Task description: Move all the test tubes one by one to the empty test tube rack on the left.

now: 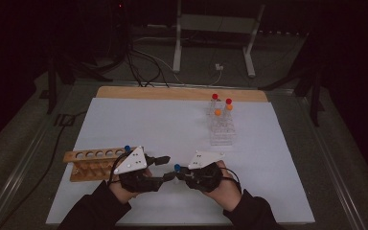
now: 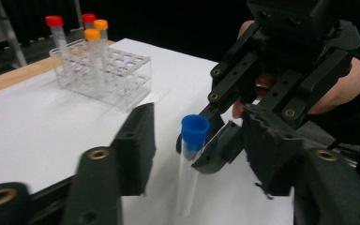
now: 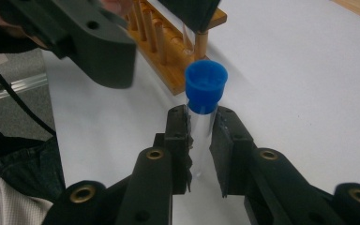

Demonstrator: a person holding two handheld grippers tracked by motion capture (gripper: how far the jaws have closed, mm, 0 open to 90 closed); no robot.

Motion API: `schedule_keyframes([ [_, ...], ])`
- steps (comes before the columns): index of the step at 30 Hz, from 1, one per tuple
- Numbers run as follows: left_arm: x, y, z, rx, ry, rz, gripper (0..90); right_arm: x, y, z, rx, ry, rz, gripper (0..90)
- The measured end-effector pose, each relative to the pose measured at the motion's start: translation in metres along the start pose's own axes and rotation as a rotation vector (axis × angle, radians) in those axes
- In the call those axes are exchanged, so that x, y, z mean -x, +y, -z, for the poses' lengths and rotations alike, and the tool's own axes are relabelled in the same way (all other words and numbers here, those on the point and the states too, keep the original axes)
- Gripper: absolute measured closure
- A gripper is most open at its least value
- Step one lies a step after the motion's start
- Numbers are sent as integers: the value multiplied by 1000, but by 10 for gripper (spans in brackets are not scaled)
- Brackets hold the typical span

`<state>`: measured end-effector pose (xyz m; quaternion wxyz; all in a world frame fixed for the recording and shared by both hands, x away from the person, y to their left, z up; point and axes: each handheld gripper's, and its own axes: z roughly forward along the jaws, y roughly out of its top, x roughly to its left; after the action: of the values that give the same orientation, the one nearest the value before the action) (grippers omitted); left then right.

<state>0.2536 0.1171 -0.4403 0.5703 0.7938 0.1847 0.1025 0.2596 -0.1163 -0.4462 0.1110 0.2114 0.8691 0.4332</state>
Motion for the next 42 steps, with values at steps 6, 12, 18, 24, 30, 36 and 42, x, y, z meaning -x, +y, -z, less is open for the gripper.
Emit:
schedule_keyframes([
  [6,1,2,-7,-15,-7,-22,604,-1,0,0,0,2,1,765],
  [12,0,1,-13,-30,6,-30,675,-1,1,1,4,4,4,766],
  [18,0,0,-16,-39,11,-43,730,-1,1,2,5,4,2,766],
  [24,1,0,-19,-52,6,-49,758,-1,1,1,4,3,2,765],
  [30,1,1,-18,-44,12,-55,773,0,1,2,11,5,0,765],
  [36,0,4,-13,-32,17,-60,776,1,1,3,36,9,-14,677],
  [42,-4,8,-4,-20,41,-62,776,6,0,9,78,-5,-50,501],
])
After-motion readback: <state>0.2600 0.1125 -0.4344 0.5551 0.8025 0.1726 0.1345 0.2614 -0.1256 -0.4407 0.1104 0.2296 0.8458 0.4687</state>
